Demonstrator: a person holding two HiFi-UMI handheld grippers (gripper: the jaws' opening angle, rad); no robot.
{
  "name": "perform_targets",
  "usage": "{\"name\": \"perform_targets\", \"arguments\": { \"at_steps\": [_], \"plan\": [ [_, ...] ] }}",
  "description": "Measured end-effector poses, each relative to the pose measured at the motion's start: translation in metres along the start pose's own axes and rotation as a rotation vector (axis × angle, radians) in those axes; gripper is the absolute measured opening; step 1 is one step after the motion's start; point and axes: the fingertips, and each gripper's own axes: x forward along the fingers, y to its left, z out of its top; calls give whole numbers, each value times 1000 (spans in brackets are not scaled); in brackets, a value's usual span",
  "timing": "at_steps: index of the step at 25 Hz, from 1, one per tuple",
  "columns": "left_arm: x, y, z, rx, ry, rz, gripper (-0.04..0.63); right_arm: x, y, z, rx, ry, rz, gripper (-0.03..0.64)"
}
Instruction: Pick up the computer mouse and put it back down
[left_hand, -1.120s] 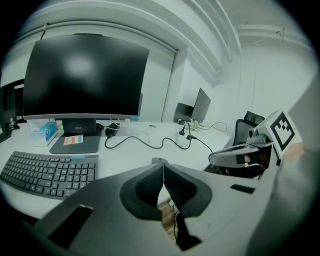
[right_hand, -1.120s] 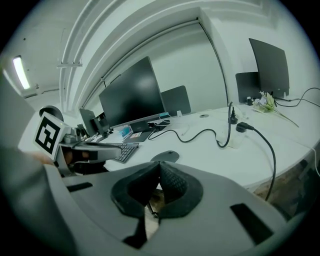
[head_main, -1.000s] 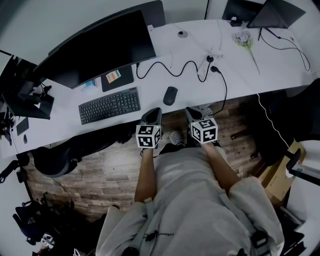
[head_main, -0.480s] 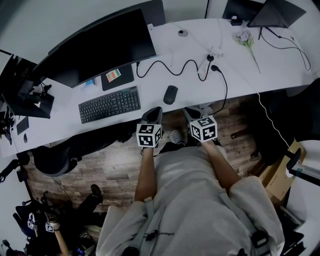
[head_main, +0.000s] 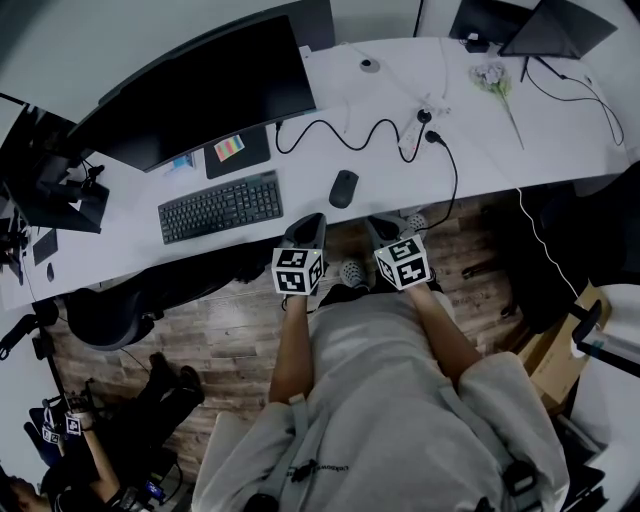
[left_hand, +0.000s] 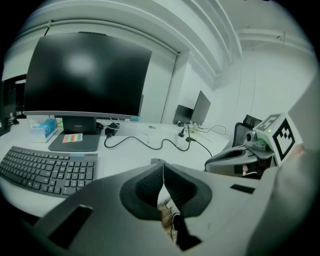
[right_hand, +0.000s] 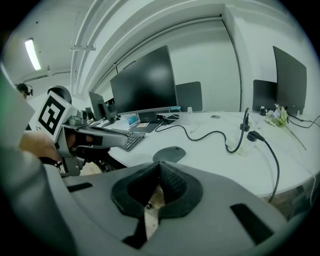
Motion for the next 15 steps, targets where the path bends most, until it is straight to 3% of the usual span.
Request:
{"name": "perform_targets", "arguments": {
  "at_steps": [15],
  "plan": [
    [2, -1, 4, 11, -5, -21, 25, 6, 6, 8, -21, -10, 7, -2]
  ]
}}
